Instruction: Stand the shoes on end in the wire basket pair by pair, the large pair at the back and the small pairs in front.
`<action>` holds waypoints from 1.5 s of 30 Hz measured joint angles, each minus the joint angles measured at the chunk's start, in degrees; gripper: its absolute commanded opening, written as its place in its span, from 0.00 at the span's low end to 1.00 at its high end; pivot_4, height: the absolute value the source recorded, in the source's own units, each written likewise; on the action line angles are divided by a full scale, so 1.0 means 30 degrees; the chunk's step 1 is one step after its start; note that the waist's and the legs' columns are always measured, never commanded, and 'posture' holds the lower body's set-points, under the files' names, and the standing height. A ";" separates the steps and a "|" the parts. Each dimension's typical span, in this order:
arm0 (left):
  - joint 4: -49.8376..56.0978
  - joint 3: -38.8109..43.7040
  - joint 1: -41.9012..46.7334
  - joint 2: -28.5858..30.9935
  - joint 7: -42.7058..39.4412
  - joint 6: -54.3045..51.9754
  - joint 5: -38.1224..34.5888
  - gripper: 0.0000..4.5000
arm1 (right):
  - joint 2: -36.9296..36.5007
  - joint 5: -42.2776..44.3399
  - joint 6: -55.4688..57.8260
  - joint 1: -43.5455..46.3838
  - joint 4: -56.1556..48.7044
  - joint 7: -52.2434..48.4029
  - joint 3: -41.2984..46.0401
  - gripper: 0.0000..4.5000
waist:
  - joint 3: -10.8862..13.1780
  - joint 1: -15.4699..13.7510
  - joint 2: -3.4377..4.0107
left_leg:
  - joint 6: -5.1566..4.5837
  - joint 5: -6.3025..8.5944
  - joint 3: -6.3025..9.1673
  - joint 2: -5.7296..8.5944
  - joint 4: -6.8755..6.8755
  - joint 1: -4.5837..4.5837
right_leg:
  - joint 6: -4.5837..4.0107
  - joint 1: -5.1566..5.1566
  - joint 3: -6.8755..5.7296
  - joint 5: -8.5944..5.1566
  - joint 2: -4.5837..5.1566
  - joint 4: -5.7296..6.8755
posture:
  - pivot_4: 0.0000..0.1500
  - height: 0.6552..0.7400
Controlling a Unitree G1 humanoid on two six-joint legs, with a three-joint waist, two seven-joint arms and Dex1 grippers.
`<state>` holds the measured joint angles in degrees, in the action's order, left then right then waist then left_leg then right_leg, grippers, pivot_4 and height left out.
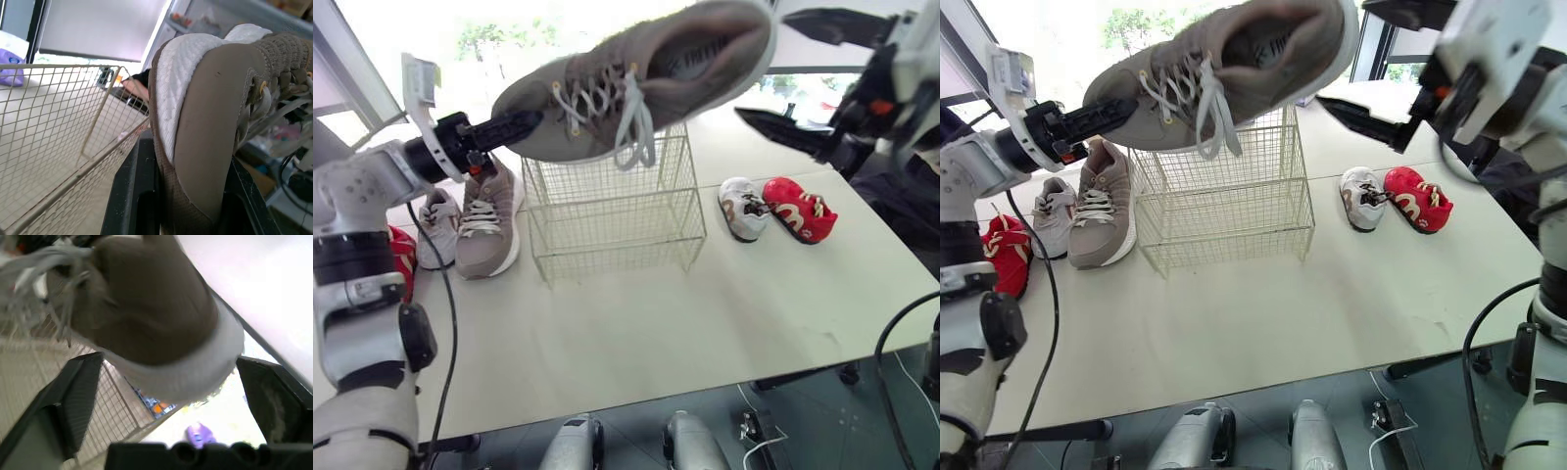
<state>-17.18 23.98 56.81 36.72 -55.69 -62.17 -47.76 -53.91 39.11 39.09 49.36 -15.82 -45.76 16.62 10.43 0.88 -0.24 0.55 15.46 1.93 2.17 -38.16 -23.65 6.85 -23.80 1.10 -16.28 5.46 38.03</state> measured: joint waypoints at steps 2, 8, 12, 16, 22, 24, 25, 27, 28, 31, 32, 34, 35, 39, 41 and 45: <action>0.1217 0.1077 -0.0420 -0.0776 0.1656 -0.0546 -0.1153 0.10 | 0.0777 0.3245 0.3169 -0.1200 -0.0274 0.1630 0.1860 0.99 | -0.0010 -0.0062 -0.0020 | -0.0004 0.0002 0.0006 0.0000 -0.0002 0.0001 | 0.0000 0.0009 -0.0002 0.0001 0.0019 0.0005 | 1.00 1.00; 0.3700 0.2640 -0.1141 -0.2661 0.5275 -0.1255 -0.3894 0.10 | 0.4934 0.8797 0.6397 -0.3362 -0.0849 0.5389 0.2548 0.99 | -0.0014 -0.0049 -0.0025 | -0.0002 0.0001 -0.0002 0.0027 -0.0015 0.0004 | 0.0005 -0.0008 0.0004 0.0005 0.0014 0.0037 | 1.00 1.00; 0.4372 0.2772 -0.1406 -0.3996 0.7168 -0.1296 -0.5271 0.10 | 0.7582 0.8780 0.5089 -0.1124 0.0148 0.6411 0.1089 0.99 | -0.0014 0.0028 -0.0024 | 0.0057 -0.0033 -0.0019 0.0030 -0.0005 0.0002 | 0.0005 -0.0041 0.0020 0.0005 -0.0002 0.0042 | 1.00 1.00; 0.5095 0.2598 -0.2032 -0.4555 0.8583 -0.1343 -0.6450 0.10 | 0.8888 0.8012 0.3267 0.1206 0.1717 0.6530 0.0497 0.99 | -0.0014 0.0049 -0.0024 | 0.0078 -0.0044 -0.0026 0.0029 0.0012 -0.0016 | 0.0005 -0.0065 0.0022 0.0005 -0.0004 0.0036 | 1.00 1.00; 0.5368 0.2536 -0.2438 -0.4526 0.9889 -0.1222 -0.7334 0.10 | 0.9207 0.7348 0.2093 0.1931 0.3258 0.6101 0.0232 0.99 | -0.0014 -0.0005 -0.0024 | 0.0077 -0.0044 -0.0027 0.0041 -0.0012 -0.0043 | 0.0011 -0.0075 0.0019 0.0008 0.0002 0.0035 | 1.00 1.00; 0.5450 0.2469 -0.2604 -0.4457 0.9991 -0.1143 -0.7590 0.10 | 0.9204 0.7277 0.2055 0.2081 0.3501 0.5879 0.0201 0.99 | -0.0014 0.0035 -0.0024 | 0.0077 -0.0044 -0.0027 0.0039 -0.0005 -0.0043 | 0.0011 -0.0083 0.0019 0.0008 -0.0001 0.0035 | 1.00 1.00; 0.5462 0.2389 -0.2708 -0.4431 0.9993 -0.1097 -0.7706 0.10 | 0.9204 0.7277 0.2056 0.2107 0.3565 0.5750 0.0188 0.99 | -0.0014 0.0048 -0.0024 | 0.0078 -0.0044 -0.0027 0.0039 0.0000 -0.0045 | 0.0011 -0.0087 0.0020 0.0008 -0.0002 0.0035 | 1.00 1.00; 0.5478 0.2340 -0.2944 -0.4413 0.9999 -0.0970 -0.7885 0.10 | 0.9205 0.7292 0.2095 0.2228 0.3793 0.5568 0.0128 0.99 | -0.0014 0.0063 -0.0024 | 0.0078 -0.0044 -0.0030 0.0039 0.0000 -0.0049 | 0.0011 -0.0092 0.0020 0.0008 -0.0002 0.0035 | 1.00 1.00; 0.5478 0.2303 -0.3020 -0.4413 0.9998 -0.0864 -0.7929 0.10 | 0.9206 0.7306 0.2127 0.2290 0.3872 0.5485 0.0109 0.99 | -0.0014 0.0062 -0.0024 | 0.0078 -0.0044 -0.0031 0.0037 0.0000 -0.0050 | 0.0011 -0.0093 0.0022 0.0008 -0.0003 0.0035 | 1.00 1.00; 0.5487 0.2180 -0.3131 -0.4338 0.9995 -0.0691 -0.8080 0.10 | 0.9212 0.7468 0.2228 0.2498 0.4010 0.5360 0.0063 0.99 | -0.0014 0.0064 -0.0024 | 0.0078 -0.0045 -0.0032 0.0036 0.0000 -0.0054 | 0.0011 -0.0099 0.0023 0.0008 -0.0003 0.0035 | 1.00 1.00; 0.5503 0.2135 -0.3170 -0.4330 0.9987 -0.0638 -0.8122 0.10 | 0.9218 0.7532 0.2263 0.2614 0.4091 0.5358 0.0066 0.99 | -0.0014 0.0058 -0.0024 | 0.0078 -0.0044 -0.0033 0.0037 -0.0001 -0.0056 | 0.0011 -0.0099 0.0023 0.0008 -0.0003 0.0035 | 1.00 1.00; 0.5612 0.2041 -0.3371 -0.4275 0.9943 -0.0392 -0.8343 0.10 | 0.9333 0.7865 0.2363 0.2907 0.4328 0.5376 0.0083 0.99 | -0.0014 0.0058 -0.0024 | 0.0078 -0.0044 -0.0032 0.0036 -0.0001 -0.0058 | 0.0011 -0.0099 0.0023 0.0008 -0.0002 0.0035 | 1.00 1.00; 0.5692 0.1994 -0.3508 -0.4198 0.9897 -0.0289 -0.8471 0.10 | 0.9424 0.8145 0.2452 0.3133 0.4565 0.5392 0.0093 0.94 | -0.0014 0.0064 -0.0024 | 0.0078 -0.0045 -0.0033 0.0036 0.0000 -0.0058 | 0.0011 -0.0103 0.0024 0.0008 -0.0002 0.0035 | 1.00 1.00; 0.5945 0.1627 -0.4067 -0.4001 0.9548 0.0143 -0.8642 0.10 | 0.9645 0.8820 0.2629 0.3828 0.5280 0.5479 0.0223 0.60 | -0.0014 0.0065 -0.0024 | 0.0078 -0.0044 -0.0033 0.0033 0.0002 -0.0065 | 0.0011 -0.0109 0.0024 0.0008 -0.0004 0.0034 | 1.00 1.00; 0.6173 0.1482 -0.4305 -0.3746 0.9367 0.0358 -0.8675 0.10 | 0.9723 0.8884 0.2668 0.3947 0.5533 0.5475 0.0218 0.45 | -0.0014 0.0059 -0.0024 | 0.0078 -0.0044 -0.0035 0.0035 0.0001 -0.0069 | 0.0010 -0.0111 0.0025 0.0008 -0.0001 0.0033 | 1.00 1.00; 0.6406 0.1207 -0.4582 -0.3345 0.9197 0.0744 -0.8665 0.10 | 0.9752 0.8930 0.2787 0.4212 0.6154 0.5318 0.0131 0.36 | -0.0014 0.0051 -0.0024 | 0.0075 -0.0043 -0.0036 0.0035 0.0001 -0.0075 | 0.0010 -0.0117 0.0024 0.0008 -0.0002 0.0033 | 1.00 1.00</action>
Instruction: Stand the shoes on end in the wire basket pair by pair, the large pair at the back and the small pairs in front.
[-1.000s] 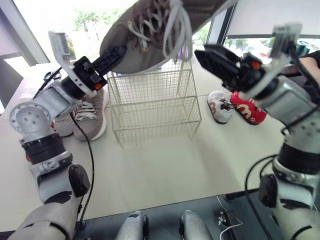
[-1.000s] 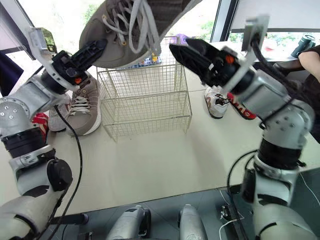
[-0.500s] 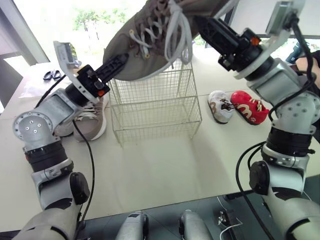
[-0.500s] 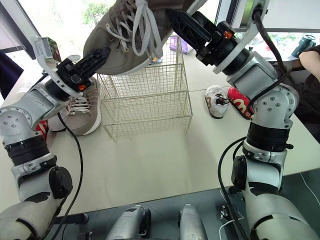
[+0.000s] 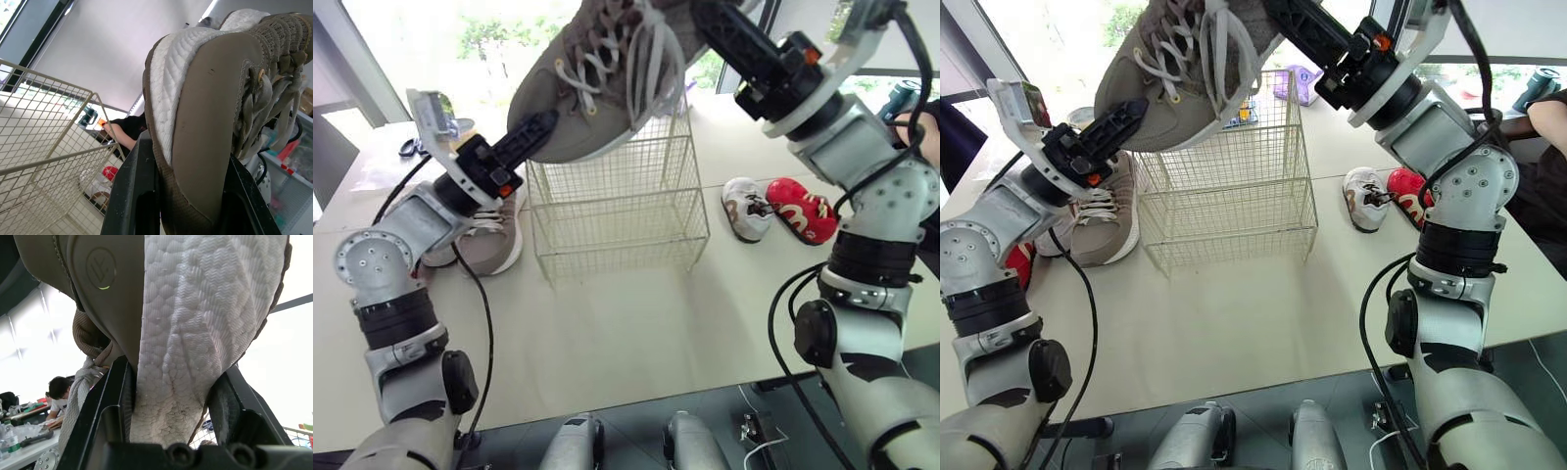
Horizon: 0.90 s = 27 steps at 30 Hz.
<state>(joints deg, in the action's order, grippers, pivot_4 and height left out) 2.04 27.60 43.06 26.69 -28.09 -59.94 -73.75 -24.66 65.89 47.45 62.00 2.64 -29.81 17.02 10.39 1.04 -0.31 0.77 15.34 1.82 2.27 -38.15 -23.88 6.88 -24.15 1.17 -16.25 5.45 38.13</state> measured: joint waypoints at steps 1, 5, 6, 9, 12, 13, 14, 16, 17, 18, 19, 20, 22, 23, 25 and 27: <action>0.0031 -0.0078 -0.0022 0.0150 -0.0043 0.0095 0.0002 0.10 | -0.0006 -0.0002 0.0023 0.0110 0.0144 -0.0058 -0.0039 0.36 | 0.0000 0.0012 0.0000 | 0.0000 0.0000 -0.0001 0.0000 0.0001 -0.0005 | 0.0000 -0.0008 0.0001 0.0000 -0.0002 0.0000 | 1.00 1.00; 0.0233 -0.0819 -0.0099 0.1035 -0.0547 -0.0095 0.0032 0.52 | -0.0481 -0.0386 0.0136 0.1330 0.1536 -0.0565 -0.0198 0.36 | 0.0002 -0.0003 0.0003 | 0.0000 0.0000 -0.0002 0.0004 0.0001 -0.0036 | 0.0000 -0.0040 -0.0001 0.0000 0.0000 0.0002 | 1.00 1.00; 0.0268 -0.1064 -0.0191 0.1223 -0.0726 -0.0210 0.0089 0.63 | -0.0759 -0.0667 0.0135 0.1744 0.1799 -0.0795 -0.0261 0.36 | 0.0002 -0.0008 0.0002 | 0.0000 0.0000 -0.0002 0.0004 0.0001 -0.0045 | 0.0000 -0.0045 -0.0002 0.0000 -0.0002 -0.0003 | 1.00 1.00; 0.0246 -0.1597 -0.0365 0.2104 -0.1543 -0.0146 0.0723 0.95 | -0.1622 -0.2016 -0.0184 0.3202 0.3062 -0.2349 -0.0921 0.36 | 0.0002 0.0044 0.0004 | 0.0000 0.0000 -0.0013 0.0004 0.0005 -0.0060 | 0.0000 -0.0069 0.0000 0.0000 -0.0009 -0.0004 | 1.00 1.00; -0.0060 -0.1888 -0.0505 0.2994 -0.2462 0.0220 0.1659 0.98 | -0.2792 -0.4348 -0.1607 0.5014 0.5112 -0.4827 -0.2015 0.36 | 0.0003 0.0071 0.0005 | -0.0018 0.0011 -0.0016 -0.0007 0.0014 -0.0060 | 0.0000 -0.0078 0.0001 0.0000 -0.0024 -0.0005 | 1.00 1.00; -0.0224 -0.1938 -0.0523 0.3280 -0.2763 0.0302 0.1878 0.98 | -0.3143 -0.5202 -0.2318 0.5517 0.5934 -0.5705 -0.2470 0.36 | 0.0003 0.0073 0.0005 | -0.0021 0.0012 -0.0024 -0.0006 0.0014 -0.0060 | 0.0000 -0.0079 0.0003 0.0000 -0.0025 -0.0010 | 1.00 1.00; -0.0436 -0.2001 -0.0597 0.3725 -0.3167 0.0516 0.2252 0.98 | -0.3623 -0.6575 -0.3394 0.6265 0.7304 -0.7032 -0.3266 0.36 | 0.0004 0.0092 0.0006 | -0.0028 0.0016 -0.0035 -0.0003 0.0013 -0.0060 | 0.0000 -0.0080 0.0007 0.0000 -0.0025 -0.0009 | 1.00 1.00; -0.0703 -0.2005 -0.0602 0.4124 -0.3641 0.0812 0.2687 0.98 | -0.4188 -0.8340 -0.4777 0.7232 0.9199 -0.8517 -0.4077 0.36 | 0.0004 0.0105 0.0006 | -0.0031 0.0018 -0.0036 -0.0005 0.0017 -0.0060 | 0.0000 -0.0080 0.0006 0.0000 -0.0025 -0.0016 | 1.00 1.00; -0.0797 -0.2005 -0.0640 0.4351 -0.3976 0.1003 0.2964 0.98 | -0.4358 -0.9407 -0.5853 0.7858 1.0573 -0.9637 -0.4587 0.36 | 0.0006 0.0106 0.0007 | -0.0028 0.0016 -0.0042 -0.0005 0.0019 -0.0060 | 0.0000 -0.0082 0.0008 0.0000 -0.0023 -0.0020 | 1.00 1.00; -0.0896 -0.2007 -0.0646 0.4571 -0.4268 0.1071 0.3173 0.98 | -0.4448 -1.0422 -0.6867 0.8474 1.1864 -1.0687 -0.5080 0.36 | 0.0009 0.0117 0.0011 | -0.0025 0.0015 -0.0041 -0.0005 0.0020 -0.0060 | 0.0000 -0.0084 0.0011 0.0000 -0.0024 -0.0019 | 1.00 1.00; -0.1027 -0.2002 -0.0645 0.4707 -0.4475 0.1149 0.3249 0.98 | -0.4517 -1.1349 -0.7897 0.9058 1.3108 -1.1619 -0.5574 0.36 | 0.0010 0.0127 0.0014 | -0.0016 0.0010 -0.0044 -0.0005 0.0021 -0.0061 | 0.0000 -0.0087 0.0013 0.0000 -0.0023 -0.0016 | 1.00 1.00; -0.1079 -0.2002 -0.0646 0.4765 -0.4612 0.1269 0.3365 0.98 | -0.4546 -1.2226 -0.8882 0.9577 1.4134 -1.2386 -0.5967 0.36 | 0.0011 0.0135 0.0015 | -0.0009 0.0005 -0.0041 -0.0006 0.0029 -0.0061 | 0.0000 -0.0089 0.0013 0.0000 -0.0023 -0.0019 | 1.00 1.00; -0.1142 -0.2005 -0.0660 0.4765 -0.4801 0.1425 0.3601 0.98 | -0.4456 -1.3805 -1.1304 1.0776 1.6554 -1.3926 -0.6442 0.36 | 0.0013 0.0150 0.0016 | 0.0007 -0.0001 -0.0042 -0.0006 0.0030 -0.0067 | 0.0000 -0.0099 0.0015 0.0000 -0.0016 -0.0019 | 1.00 1.00; -0.1140 -0.2005 -0.0683 0.4763 -0.4837 0.1437 0.3618 0.98 | -0.4452 -1.4425 -1.2107 1.1174 1.7176 -1.4290 -0.6644 0.36 | 0.0013 0.0159 0.0016 | 0.0009 -0.0001 -0.0039 -0.0007 0.0032 -0.0068 | 0.0000 -0.0099 0.0015 0.0000 -0.0016 -0.0019 | 1.00 1.00; -0.0959 -0.2001 -0.0921 0.4704 -0.4842 0.1517 0.3646 0.98 | -0.4323 -1.5758 -1.3968 1.2021 1.8899 -1.5103 -0.6974 0.36 | 0.0013 0.0227 0.0015 | 0.0014 -0.0002 -0.0037 -0.0007 0.0033 -0.0068 | 0.0000 -0.0099 0.0015 0.0000 -0.0013 -0.0019 | 1.00 1.00; -0.0665 -0.2002 -0.1249 0.4538 -0.4809 0.1532 0.3671 0.98 | -0.4076 -1.6723 -1.5475 1.2299 2.0210 -1.5481 -0.7031 0.36 | 0.0013 0.0315 0.0014 | 0.0023 -0.0006 -0.0034 -0.0005 0.0032 -0.0069 | 0.0000 -0.0098 0.0015 0.0000 -0.0006 -0.0018 | 1.00 1.00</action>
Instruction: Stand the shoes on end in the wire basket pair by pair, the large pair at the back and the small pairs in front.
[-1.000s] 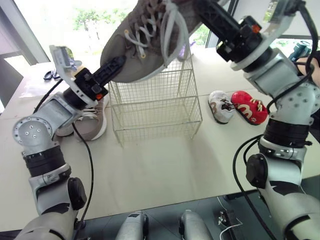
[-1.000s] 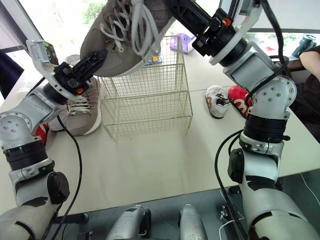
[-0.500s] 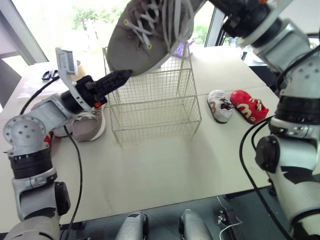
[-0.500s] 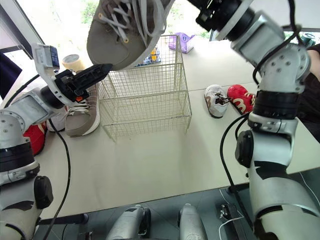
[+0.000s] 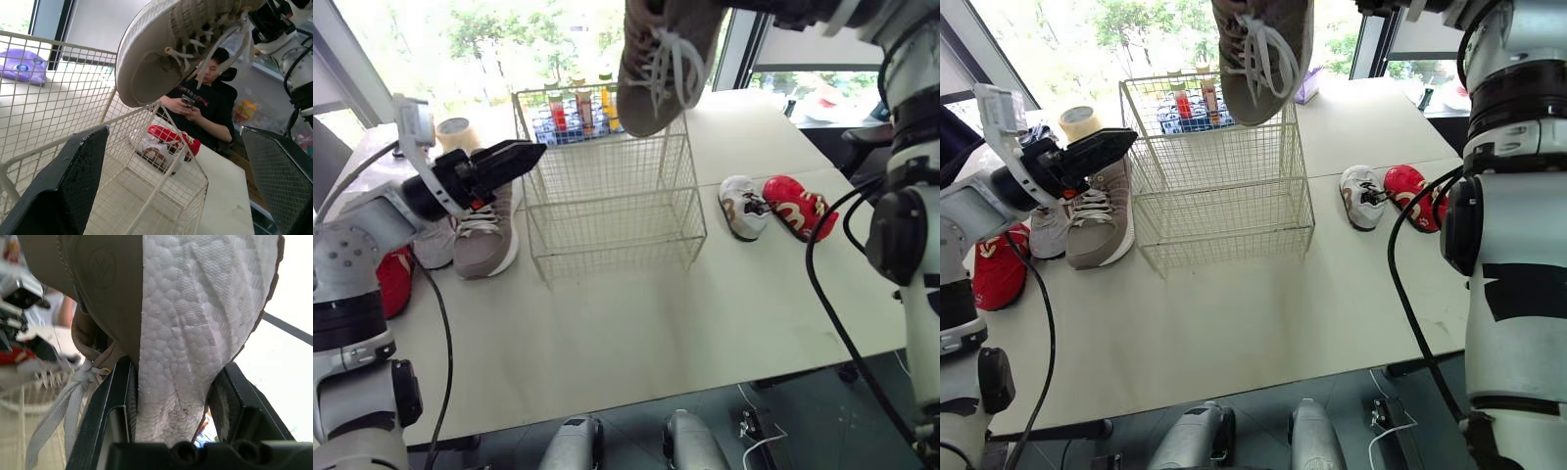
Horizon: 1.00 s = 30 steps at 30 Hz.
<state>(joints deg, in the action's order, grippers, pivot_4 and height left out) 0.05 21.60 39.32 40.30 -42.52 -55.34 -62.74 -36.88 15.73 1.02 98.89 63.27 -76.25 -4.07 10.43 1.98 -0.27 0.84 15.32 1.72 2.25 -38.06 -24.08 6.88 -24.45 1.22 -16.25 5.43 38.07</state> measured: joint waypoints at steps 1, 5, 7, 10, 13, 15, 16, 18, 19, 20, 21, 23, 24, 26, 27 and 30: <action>0.0120 0.0000 -0.0163 -0.0059 0.0051 0.0002 0.0000 0.98 | 0.0108 -0.0323 -0.0643 0.0032 0.0574 -0.0210 0.0054 0.36 | 0.0000 0.0037 0.0001 | 0.0002 -0.0001 0.0000 0.0001 0.0000 0.0000 | 0.0000 -0.0001 0.0001 0.0000 0.0005 0.0001 | 1.00 1.00; 0.0431 0.0044 -0.0312 -0.0216 0.0350 0.0012 -0.0003 0.98 | 0.0576 -0.1254 -0.2341 0.0466 0.1715 -0.0822 0.0181 0.36 | 0.0000 0.0136 0.0001 | 0.0014 -0.0006 0.0008 0.0001 0.0002 0.0000 | 0.0000 -0.0003 0.0000 0.0000 0.0007 0.0007 | 1.00 1.00; 0.0650 0.0119 -0.0391 -0.0310 0.0464 0.0051 -0.0010 0.98 | 0.0772 -0.1521 -0.2804 0.0485 0.1981 -0.0981 0.0255 0.36 | 0.0000 0.0121 0.0000 | 0.0018 -0.0008 0.0010 0.0003 0.0001 0.0000 | 0.0000 0.0000 -0.0002 0.0000 0.0012 0.0008 | 1.00 1.00; 0.0899 0.0287 -0.0621 -0.0395 0.0625 0.0182 -0.0069 0.98 | 0.0922 -0.2019 -0.3532 0.0492 0.2387 -0.1044 0.0469 0.36 | -0.0005 0.0102 -0.0005 | 0.0021 -0.0010 0.0016 0.0008 -0.0008 0.0003 | -0.0001 0.0009 -0.0006 0.0001 0.0018 0.0009 | 1.00 1.00; 0.1249 0.0541 -0.0721 -0.0678 0.0918 0.0232 -0.0183 0.98 | 0.1193 -0.2487 -0.4224 0.0481 0.2657 -0.0789 0.0542 0.36 | -0.0009 0.0114 -0.0008 | 0.0032 -0.0016 0.0019 0.0008 -0.0012 0.0023 | -0.0002 0.0031 -0.0008 0.0001 0.0019 0.0015 | 1.00 1.00; 0.1597 0.0597 -0.0897 -0.0747 0.1102 0.0234 -0.0293 0.98 | 0.1378 -0.2859 -0.4602 0.0454 0.2795 -0.0370 0.0543 0.36 | -0.0016 0.0120 -0.0013 | 0.0034 -0.0017 0.0021 0.0007 -0.0012 0.0049 | -0.0002 0.0058 -0.0006 0.0001 0.0018 0.0021 | 1.00 1.00; 0.1696 0.0611 -0.0923 -0.0755 0.1192 0.0235 -0.0387 0.98 | 0.1452 -0.3056 -0.4785 0.0416 0.2858 -0.0108 0.0540 0.36 | -0.0021 0.0111 -0.0021 | 0.0035 -0.0017 0.0025 0.0007 -0.0012 0.0059 | -0.0002 0.0069 -0.0009 0.0001 0.0018 0.0020 | 1.00 1.00; 0.1956 0.0622 -0.0994 -0.0756 0.1369 0.0235 -0.0554 0.98 | 0.1573 -0.3415 -0.5103 0.0293 0.2968 0.0342 0.0540 0.36 | -0.0035 0.0096 -0.0044 | 0.0036 -0.0017 0.0028 0.0008 -0.0011 0.0100 | -0.0002 0.0118 -0.0010 0.0001 0.0019 0.0016 | 1.00 1.00; 0.2072 0.0626 -0.1008 -0.0756 0.1435 0.0234 -0.0568 0.98 | 0.1631 -0.3651 -0.5171 0.0218 0.3032 0.0481 0.0500 0.36 | -0.0039 0.0079 -0.0050 | 0.0037 -0.0016 0.0032 0.0008 -0.0011 0.0133 | -0.0002 0.0155 -0.0014 0.0001 0.0019 0.0011 | 1.00 1.00; 0.2229 0.0669 -0.1036 -0.0754 0.1515 0.0235 -0.0601 0.98 | 0.1751 -0.3858 -0.5126 0.0031 0.3219 0.0471 0.0476 0.36 | -0.0043 0.0068 -0.0057 | 0.0036 -0.0015 0.0039 0.0008 -0.0009 0.0155 | -0.0002 0.0186 -0.0020 0.0001 0.0018 0.0001 | 1.00 1.00; 0.2338 0.0710 -0.1079 -0.0753 0.1618 0.0234 -0.0685 0.98 | 0.1922 -0.4023 -0.5086 -0.0241 0.3404 0.0374 0.0471 0.36 | -0.0043 0.0063 -0.0056 | 0.0036 -0.0015 0.0039 0.0010 -0.0009 0.0166 | -0.0002 0.0200 -0.0021 0.0001 0.0020 -0.0002 | 1.00 1.00; 0.2446 0.0781 -0.1130 -0.0751 0.1798 0.0234 -0.0783 0.98 | 0.2156 -0.4067 -0.5074 -0.0588 0.3584 0.0183 0.0679 0.36 | -0.0038 0.0056 -0.0050 | 0.0036 -0.0015 0.0039 0.0013 -0.0006 0.0167 | -0.0002 0.0194 -0.0019 0.0001 0.0022 0.0004 | 1.00 1.00; 0.2473 0.0818 -0.1183 -0.0742 0.1832 0.0234 -0.0818 0.98 | 0.2131 -0.4074 -0.5012 -0.0567 0.3579 -0.0062 0.0764 0.36 | -0.0039 0.0067 -0.0051 | 0.0036 -0.0015 0.0040 0.0012 0.0005 0.0170 | -0.0002 0.0193 -0.0019 0.0001 0.0020 0.0002 | 1.00 1.00; 0.2484 0.0827 -0.1221 -0.0732 0.1881 0.0233 -0.0914 0.98 | 0.2116 -0.4078 -0.4760 -0.0547 0.3540 -0.0634 0.0927 0.36 | -0.0039 0.0130 -0.0051 | 0.0037 -0.0014 0.0038 0.0010 0.0015 0.0171 | -0.0002 0.0191 -0.0017 0.0001 0.0018 -0.0004 | 1.00 1.00; 0.2520 0.0827 -0.1220 -0.0724 0.1924 0.0233 -0.0980 0.98 | 0.2121 -0.4089 -0.4638 -0.0546 0.3535 -0.0885 0.0960 0.36 | -0.0039 0.0149 -0.0050 | 0.0037 -0.0014 0.0039 0.0010 0.0019 0.0171 | -0.0003 0.0189 -0.0018 0.0001 0.0018 -0.0005 | 1.00 1.00; 0.2537 0.0827 -0.1220 -0.0679 0.2029 0.0234 -0.1016 0.98 | 0.2126 -0.4264 -0.4612 -0.0548 0.3514 -0.1095 0.0964 0.36 | -0.0039 0.0140 -0.0050 | 0.0038 -0.0013 0.0039 0.0010 0.0033 0.0172 | -0.0003 0.0180 -0.0018 0.0000 0.0019 -0.0008 | 1.00 1.00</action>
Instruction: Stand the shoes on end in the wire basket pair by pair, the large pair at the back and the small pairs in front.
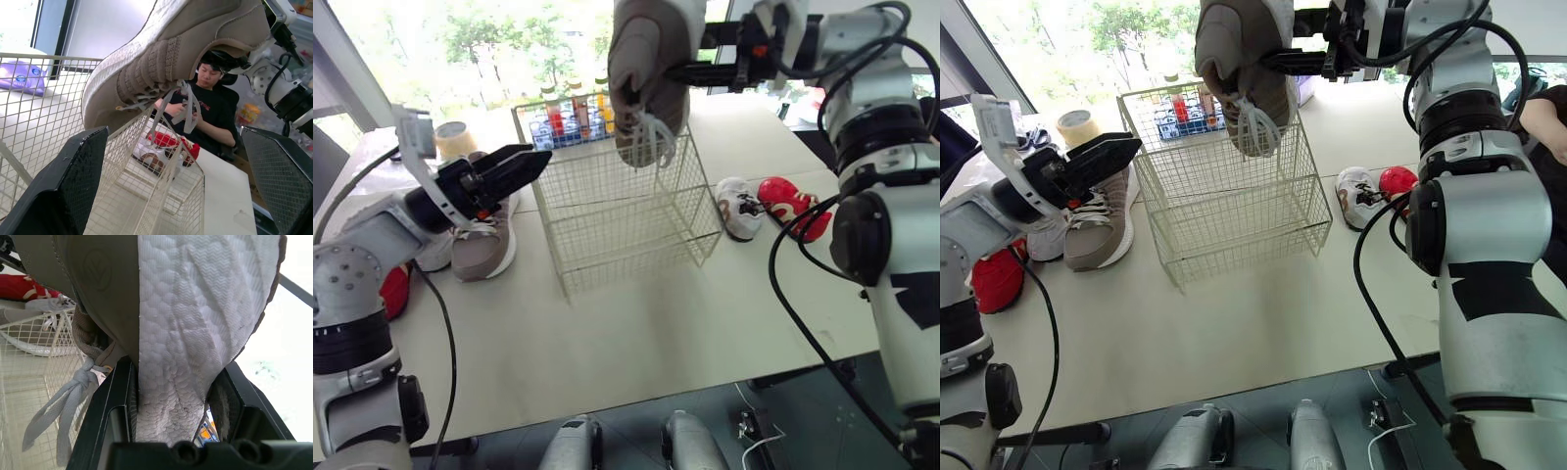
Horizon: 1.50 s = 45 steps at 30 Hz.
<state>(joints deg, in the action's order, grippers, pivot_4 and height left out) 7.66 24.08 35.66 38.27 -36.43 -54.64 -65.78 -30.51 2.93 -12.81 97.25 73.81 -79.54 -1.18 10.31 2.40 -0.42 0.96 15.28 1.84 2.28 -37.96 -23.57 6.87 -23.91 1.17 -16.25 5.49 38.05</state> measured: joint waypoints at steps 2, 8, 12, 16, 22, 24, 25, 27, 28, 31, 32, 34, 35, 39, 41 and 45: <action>0.0000 -0.0011 0.0003 -0.0006 0.0079 0.0005 -0.0002 0.98 | 0.0003 -0.0158 0.0000 -0.0005 -0.0061 -0.0004 -0.0002 0.36 | 0.0000 0.0000 -0.0001 | 0.0000 0.0001 -0.0001 0.0001 0.0000 0.0000 | 0.0000 0.0002 0.0000 0.0000 0.0001 -0.0004 | 1.00 1.00; 0.0004 -0.0050 0.0003 -0.0056 0.0130 0.0067 0.0003 1.00 | 0.0015 -0.0352 -0.0004 -0.0419 -0.0342 0.0264 -0.0001 0.57 | -0.0001 -0.0005 -0.0002 | 0.0001 0.0001 0.0000 0.0001 -0.0004 0.0046 | 0.0000 0.0054 -0.0002 0.0000 0.0001 -0.0006 | 1.00 1.00; 0.0241 -0.0382 0.0003 -0.0065 0.0095 0.0073 0.0047 1.00 | 0.0078 -0.1484 0.1008 -0.1370 0.0344 0.0921 -0.0447 0.99 | -0.0016 0.0002 -0.0029 | 0.0001 0.0000 0.0006 -0.0002 -0.0008 0.0077 | -0.0001 0.0094 -0.0004 0.0000 -0.0002 -0.0013 | 1.00 1.00; 0.0530 -0.0650 0.0000 -0.0065 0.0047 0.0074 0.0102 1.00 | 0.0079 -0.1950 0.1523 -0.2337 0.1178 0.1917 -0.0492 0.99 | 0.0016 0.0012 0.0015 | 0.0001 -0.0001 -0.0027 0.0016 0.0000 -0.0069 | 0.0000 -0.0099 0.0025 0.0000 0.0017 0.0015 | 1.00 1.00; 0.0608 -0.0926 -0.0037 -0.0118 0.0061 0.0074 0.0114 1.00 | -0.0520 -0.1239 0.2655 -0.1146 0.1073 0.2625 0.1117 0.99 | 0.0017 0.0093 0.0016 | 0.0011 -0.0007 -0.0028 0.0003 0.0000 -0.0178 | 0.0000 -0.0214 0.0024 0.0000 0.0002 0.0012 | 1.00 1.00; 0.0656 -0.0999 -0.0035 -0.0246 0.0061 0.0084 0.0134 1.00 | -0.0582 -0.0563 0.3584 -0.0665 0.0913 0.2728 0.2007 0.99 | 0.0016 0.0065 0.0016 | 0.0013 -0.0008 -0.0027 0.0003 -0.0007 -0.0177 | 0.0000 -0.0204 0.0023 0.0000 0.0001 0.0015 | 1.00 1.00; 0.0657 -0.1024 -0.0033 -0.0372 0.0060 0.0112 0.0153 1.00 | -0.0582 -0.0198 0.4197 -0.0482 0.0827 0.2683 0.2422 0.99 | 0.0016 0.0050 0.0016 | 0.0013 -0.0008 -0.0025 0.0003 -0.0012 -0.0176 | 0.0000 -0.0201 0.0020 0.0001 0.0000 0.0016 | 1.00 1.00; 0.0654 -0.1160 -0.0028 -0.0515 0.0055 0.0152 0.0288 1.00 | -0.0580 0.0313 0.5238 -0.0378 0.0725 0.2577 0.2970 0.99 | 0.0016 0.0047 0.0015 | 0.0012 -0.0008 -0.0025 0.0003 -0.0019 -0.0176 | 0.0000 -0.0195 0.0020 0.0001 0.0001 0.0018 | 1.00 1.00; 0.0653 -0.1271 -0.0024 -0.0546 0.0045 0.0157 0.0356 1.00 | -0.0568 0.0462 0.5697 -0.0394 0.0723 0.2645 0.3162 0.99 | 0.0016 0.0026 0.0015 | 0.0011 -0.0008 -0.0025 0.0008 -0.0020 -0.0177 | 0.0000 -0.0195 0.0020 0.0001 0.0006 0.0018 | 1.00 1.00; 0.0635 -0.1628 0.0030 -0.0805 -0.0005 0.0181 0.0482 1.00 | -0.0556 0.0645 0.6656 -0.0534 0.0501 0.2986 0.3276 0.99 | 0.0016 0.0003 0.0015 | 0.0010 -0.0008 -0.0026 0.0011 -0.0019 -0.0179 | 0.0000 -0.0195 0.0021 0.0001 0.0009 0.0017 | 1.00 1.00; 0.0636 -0.1762 0.0074 -0.0881 -0.0012 0.0182 0.0498 1.00 | -0.0558 0.0657 0.6779 -0.0664 0.0290 0.3073 0.3300 0.99 | 0.0016 0.0013 0.0015 | 0.0010 -0.0008 -0.0026 0.0011 -0.0019 -0.0179 | 0.0000 -0.0195 0.0020 0.0001 0.0008 0.0017 | 1.00 1.00; 0.0637 -0.1817 0.0137 -0.0941 -0.0023 0.0182 0.0510 1.00 | -0.0656 0.0658 0.6770 -0.1122 -0.0325 0.2934 0.3224 0.99 | 0.0016 0.0035 0.0015 | 0.0010 -0.0008 -0.0026 0.0010 -0.0018 -0.0179 | 0.0000 -0.0197 0.0020 0.0001 0.0006 0.0018 | 1.00 1.00; 0.0645 -0.1816 0.0164 -0.0935 -0.0028 0.0184 0.0512 1.00 | -0.0806 0.0627 0.6592 -0.1524 -0.0866 0.2864 0.3124 0.99 | 0.0016 0.0033 0.0015 | 0.0010 -0.0008 -0.0026 0.0010 -0.0019 -0.0180 | 0.0001 -0.0197 0.0018 0.0001 0.0006 0.0021 | 1.00 1.00; 0.0660 -0.1814 0.0167 -0.0864 -0.0044 0.0184 0.0534 1.00 | -0.1566 0.0585 0.6284 -0.2947 -0.2695 0.3358 0.2814 0.99 | 0.0016 0.0016 0.0015 | 0.0010 -0.0008 -0.0028 0.0012 -0.0023 -0.0181 | 0.0001 -0.0196 0.0018 0.0001 0.0008 0.0022 | 1.00 1.00; 0.0672 -0.1817 0.0170 -0.0836 -0.0048 0.0184 0.0552 1.00 | -0.1964 0.0605 0.6575 -0.3756 -0.3896 0.4251 0.2821 0.99 | 0.0016 0.0017 0.0015 | 0.0010 -0.0008 -0.0026 0.0010 -0.0024 -0.0181 | 0.0001 -0.0197 0.0018 0.0001 0.0007 0.0023 | 1.00 1.00; 0.0708 -0.1887 0.0198 -0.0712 -0.0134 0.0191 0.0884 1.00 | -0.2425 0.0615 0.7310 -0.5704 -0.6583 0.5048 0.2718 0.99 | 0.0014 0.0018 0.0012 | 0.0009 -0.0008 -0.0027 0.0007 -0.0028 -0.0181 | 0.0002 -0.0196 0.0017 0.0001 0.0003 0.0023 | 1.00 1.00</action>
<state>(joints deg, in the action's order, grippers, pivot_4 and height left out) 9.78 18.42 36.25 36.13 -36.84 -54.07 -63.13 -37.78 4.78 9.12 80.14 54.06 -64.39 6.97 10.35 2.46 -0.38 0.98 15.25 1.75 2.30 -38.04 -24.11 6.87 -24.50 1.22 -16.25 5.50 38.12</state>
